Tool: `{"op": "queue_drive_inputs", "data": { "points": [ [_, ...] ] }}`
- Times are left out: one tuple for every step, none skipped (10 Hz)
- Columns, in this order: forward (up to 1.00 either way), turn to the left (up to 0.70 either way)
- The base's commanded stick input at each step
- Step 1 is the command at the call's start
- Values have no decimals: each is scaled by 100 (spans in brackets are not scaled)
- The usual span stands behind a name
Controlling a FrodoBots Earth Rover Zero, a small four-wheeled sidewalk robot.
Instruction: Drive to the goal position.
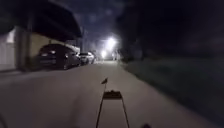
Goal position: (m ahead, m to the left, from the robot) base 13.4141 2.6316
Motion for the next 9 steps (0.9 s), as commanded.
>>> {"op": "queue_drive_inputs", "data": {
  "points": [
    [50, 0],
    [50, 0],
    [50, 0],
    [50, 0],
    [50, 0],
    [50, 0],
    [50, 0],
    [50, 0],
    [50, 0]
  ]
}}
